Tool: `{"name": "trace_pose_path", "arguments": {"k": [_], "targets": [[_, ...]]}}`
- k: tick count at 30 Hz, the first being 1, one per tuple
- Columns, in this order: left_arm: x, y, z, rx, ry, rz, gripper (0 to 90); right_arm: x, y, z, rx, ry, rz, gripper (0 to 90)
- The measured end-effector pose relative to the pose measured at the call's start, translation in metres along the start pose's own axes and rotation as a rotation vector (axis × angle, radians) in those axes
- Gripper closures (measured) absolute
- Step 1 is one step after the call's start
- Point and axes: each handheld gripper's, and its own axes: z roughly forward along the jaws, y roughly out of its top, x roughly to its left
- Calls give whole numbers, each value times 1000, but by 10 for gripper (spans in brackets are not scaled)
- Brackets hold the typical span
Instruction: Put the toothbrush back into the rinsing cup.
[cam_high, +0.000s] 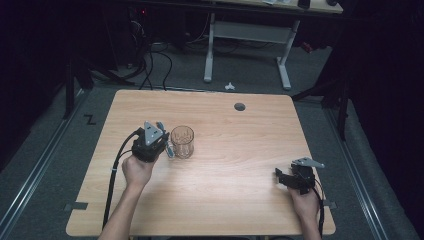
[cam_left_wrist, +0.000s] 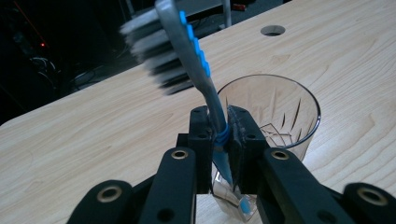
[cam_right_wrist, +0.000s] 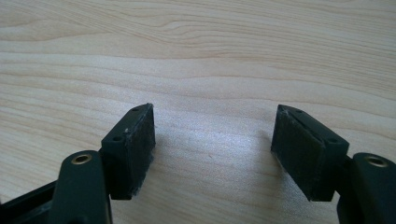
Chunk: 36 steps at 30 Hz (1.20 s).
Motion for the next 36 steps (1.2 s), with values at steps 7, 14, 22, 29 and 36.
{"name": "trace_pose_path", "arguments": {"k": [7, 14, 22, 29, 36], "targets": [[0, -4, 2, 14, -13, -17, 804, 0, 0, 0, 0, 0, 0, 304], [-1, -6, 4, 18, -25, -31, 802, 0, 0, 0, 0, 0, 0, 304], [3, -7, 4, 21, -53, -61, 796, 0, 0, 0, 0, 0, 0, 304], [3, -9, 6, 42, -74, -76, 755, 0, 0, 0, 0, 0, 0, 304], [5, -12, 7, 62, -84, -101, 681, 0, 0, 0, 0, 0, 0, 304]]}}
